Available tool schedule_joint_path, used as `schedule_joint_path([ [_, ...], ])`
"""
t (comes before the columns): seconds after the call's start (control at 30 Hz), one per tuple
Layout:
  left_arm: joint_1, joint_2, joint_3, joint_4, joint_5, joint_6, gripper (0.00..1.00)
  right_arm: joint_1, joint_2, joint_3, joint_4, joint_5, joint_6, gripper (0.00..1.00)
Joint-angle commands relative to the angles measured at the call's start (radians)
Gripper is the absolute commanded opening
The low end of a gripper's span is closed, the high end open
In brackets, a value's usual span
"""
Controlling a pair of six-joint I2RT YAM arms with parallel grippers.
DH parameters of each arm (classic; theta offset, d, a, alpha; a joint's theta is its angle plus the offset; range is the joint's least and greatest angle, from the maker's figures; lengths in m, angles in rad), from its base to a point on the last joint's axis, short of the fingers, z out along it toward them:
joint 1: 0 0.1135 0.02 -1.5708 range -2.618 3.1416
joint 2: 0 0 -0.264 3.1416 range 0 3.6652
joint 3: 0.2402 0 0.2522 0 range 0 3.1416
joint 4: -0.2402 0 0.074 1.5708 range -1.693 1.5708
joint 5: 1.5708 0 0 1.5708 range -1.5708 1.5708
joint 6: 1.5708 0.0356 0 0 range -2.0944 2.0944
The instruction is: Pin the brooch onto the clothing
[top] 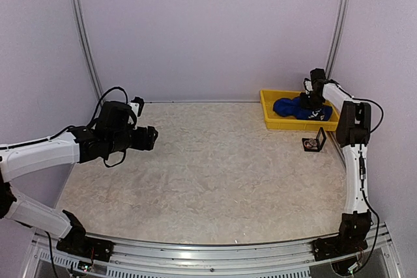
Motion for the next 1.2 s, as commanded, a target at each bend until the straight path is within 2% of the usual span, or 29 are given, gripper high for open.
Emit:
schedule_joint_path([
  [0.0,0.002,-0.015,0.039,-0.008,0.014,0.014,0.82,-0.022,-0.085,0.053,0.021,-0.06,-0.045,0.0],
  [0.1,0.002,-0.047,0.043,-0.002,0.025,0.015,0.82,-0.013,-0.201,0.029,0.081,-0.127,-0.065,0.0],
  [0.23,0.002,-0.084,0.052,-0.016,0.017,0.014,0.82,0.043,-0.446,-0.081,0.192,-0.212,-0.083,0.0],
  [0.43,0.001,-0.145,0.056,-0.045,-0.005,0.019,0.82,0.296,-0.815,-0.341,0.401,-0.345,-0.202,0.0],
  [0.5,0.001,-0.17,0.058,-0.055,-0.017,0.022,0.82,0.374,-0.907,-0.428,0.445,-0.44,-0.216,0.0],
  [0.6,0.0,-0.195,0.055,-0.067,-0.032,0.02,0.83,0.471,-0.998,-0.579,0.511,-0.617,-0.205,0.0],
  [0.77,0.0,-0.237,0.051,-0.093,-0.066,0.014,0.83,0.595,-1.066,-0.935,0.744,-0.954,-0.175,0.0],
  [0.87,0.0,-0.262,0.045,-0.104,-0.079,0.005,0.82,0.636,-1.005,-1.109,0.883,-1.005,-0.153,0.16],
  [0.93,-0.001,-0.277,0.035,-0.101,-0.076,-0.002,0.83,0.636,-0.921,-1.17,0.937,-0.951,-0.115,0.24],
  [1.0,-0.002,-0.289,0.023,-0.1,-0.069,-0.013,0.82,0.63,-0.805,-1.131,0.863,-0.764,-0.097,0.33],
  [1.03,-0.004,-0.291,0.019,-0.101,-0.063,-0.02,0.82,0.618,-0.743,-1.067,0.77,-0.626,-0.072,0.36],
  [1.1,-0.011,-0.285,0.011,-0.106,-0.053,-0.033,0.82,0.582,-0.602,-0.898,0.542,-0.333,-0.007,0.32],
  [1.17,-0.023,-0.276,0.002,-0.109,-0.044,-0.047,0.82,0.541,-0.513,-0.765,0.367,-0.165,0.043,0.26],
])
